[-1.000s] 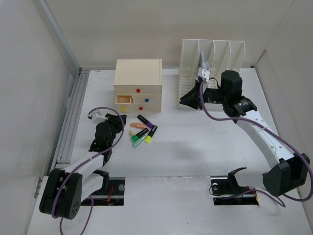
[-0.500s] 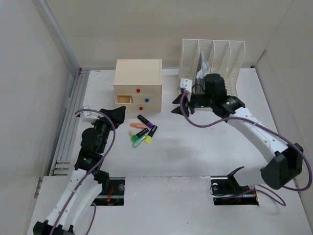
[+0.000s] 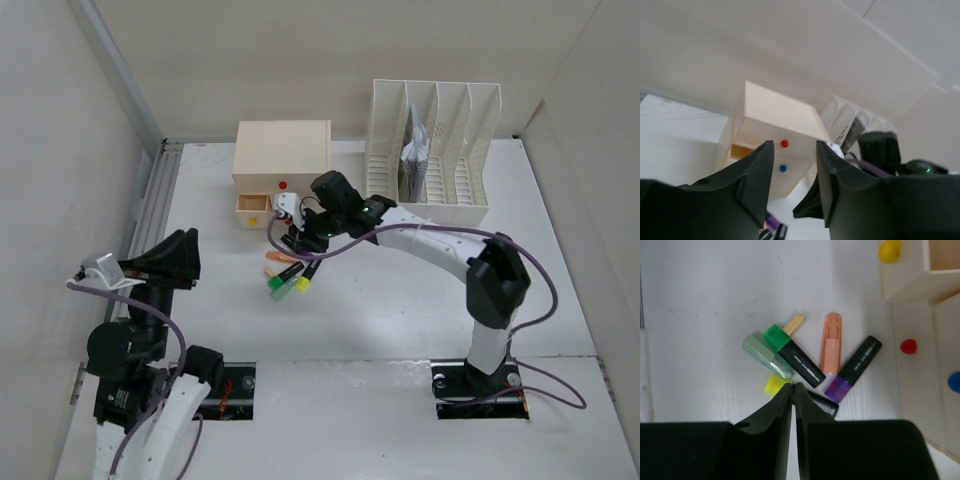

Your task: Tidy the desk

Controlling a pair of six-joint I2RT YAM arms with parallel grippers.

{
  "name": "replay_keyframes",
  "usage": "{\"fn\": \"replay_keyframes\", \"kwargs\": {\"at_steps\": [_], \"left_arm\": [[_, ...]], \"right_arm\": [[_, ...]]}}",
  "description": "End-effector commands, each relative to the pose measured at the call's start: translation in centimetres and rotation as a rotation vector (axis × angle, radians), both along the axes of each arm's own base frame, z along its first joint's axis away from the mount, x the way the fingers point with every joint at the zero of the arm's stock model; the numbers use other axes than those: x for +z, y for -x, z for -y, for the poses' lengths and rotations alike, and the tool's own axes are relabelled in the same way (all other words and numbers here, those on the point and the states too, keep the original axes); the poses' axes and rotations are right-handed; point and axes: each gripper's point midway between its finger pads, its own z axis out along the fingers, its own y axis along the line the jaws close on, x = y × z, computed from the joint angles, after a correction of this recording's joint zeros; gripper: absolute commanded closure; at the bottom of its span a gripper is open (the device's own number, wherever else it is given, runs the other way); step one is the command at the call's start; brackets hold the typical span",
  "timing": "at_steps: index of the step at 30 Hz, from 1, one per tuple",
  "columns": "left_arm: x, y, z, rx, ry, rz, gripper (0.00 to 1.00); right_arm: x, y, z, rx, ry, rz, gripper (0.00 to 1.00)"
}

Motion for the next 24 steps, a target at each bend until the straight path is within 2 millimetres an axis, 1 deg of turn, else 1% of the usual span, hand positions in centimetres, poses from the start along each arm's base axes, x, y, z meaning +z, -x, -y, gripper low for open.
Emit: {"fn": "replay_keyframes", "kwargs": {"at_steps": [1,2,3,4,5,6,7,8,9,11,12,13,14,15,16,17,18,19,20,21,22,23,24], "left_arm": [[-4.9,-0.7,0.1,0.018,-0.138,-0.068,0.62],[-4.9,-0.5,0.0,0.020,-0.131,-0.047,0.59],[-4.2,0.1,-0.2,0.022,-0.119,-0.011,0.58],[-4.0,0.3,-0.3,0.027,-0.131,-0.001,0.57],[-3.6,0.5,-0.6,0.037,-0.122,0.017,0.57],[-3.6,0.5,-0.7,0.045,-0.119,0.015,0.57],[-3.5,0.7,-0.8,0.046,-0.116,0.024,0.57],[-3.5,0.8,-0.5,0.032,-0.120,0.026,0.55],[-3.9,0.6,-0.3,0.020,-0.127,0.020,0.55],[-3.9,0.6,-0.3,0.020,-0.127,0.020,0.55],[-3.9,0.6,-0.3,0.020,-0.127,0.020,0.55],[-3.9,0.6,-0.3,0.023,-0.136,0.021,0.55],[-3.7,0.9,-0.4,0.024,-0.132,0.032,0.55],[-3.3,1.2,-0.5,0.025,-0.126,0.051,0.55],[-3.3,1.2,-0.5,0.025,-0.126,0.051,0.55],[-3.2,1.5,-0.4,0.017,-0.125,0.063,0.55],[-3.2,1.5,-0.4,0.017,-0.125,0.063,0.55],[-3.2,1.5,-0.4,0.017,-0.125,0.063,0.55],[-3.0,1.8,-0.5,0.018,-0.122,0.073,0.55],[-3.0,1.8,-0.5,0.018,-0.122,0.073,0.55],[-3.0,1.8,-0.5,0.018,-0.122,0.073,0.55],[-3.0,1.8,-0.5,0.018,-0.122,0.073,0.55],[-2.9,2.0,-0.6,0.018,-0.119,0.082,0.55]], "right_arm": [[1.5,0.9,-3.7,-0.058,-0.038,-0.114,0.88],[-0.3,1.1,-4.5,-0.066,-0.008,-0.160,0.90],[-0.6,1.4,-5.4,-0.082,0.001,-0.164,0.91],[-1.2,1.8,-5.9,-0.087,0.017,-0.181,0.93],[-1.8,2.0,-6.6,-0.127,0.026,-0.222,0.93],[-2.4,2.0,-7.0,-0.159,0.035,-0.218,0.95],[-2.0,3.0,-7.8,-0.152,0.032,-0.220,0.95],[-2.3,3.2,-8.6,-0.185,0.018,-0.240,0.95],[-2.7,3.6,-8.9,-0.206,0.018,-0.248,0.95],[-3.2,4.2,-9.8,-0.247,0.012,-0.253,0.95],[-3.7,4.4,-9.7,-0.283,0.023,-0.266,0.95],[-4.2,3.7,-9.8,-0.326,0.030,-0.224,0.95],[-4.1,4.0,-10.2,-0.357,0.025,-0.210,0.95],[-4.4,3.5,-10.1,-0.390,0.025,-0.199,0.95],[-5.0,3.8,-10.2,-0.402,0.035,-0.201,0.95],[-5.4,3.3,-10.3,-0.432,0.033,-0.197,0.95],[-5.3,3.1,-10.4,-0.439,0.025,-0.189,0.93],[-5.8,2.7,-10.7,-0.473,0.025,-0.200,0.93],[-5.9,2.0,-10.7,-0.503,0.027,-0.177,0.91],[-6.4,1.7,-10.6,-0.528,0.033,-0.180,0.89],[-5.8,1.3,-11.1,-0.542,0.013,-0.177,0.87],[-6.9,1.1,-10.9,-0.558,0.041,-0.172,0.87],[-7.4,0.9,-10.8,-0.572,0.049,-0.174,0.87]]}}
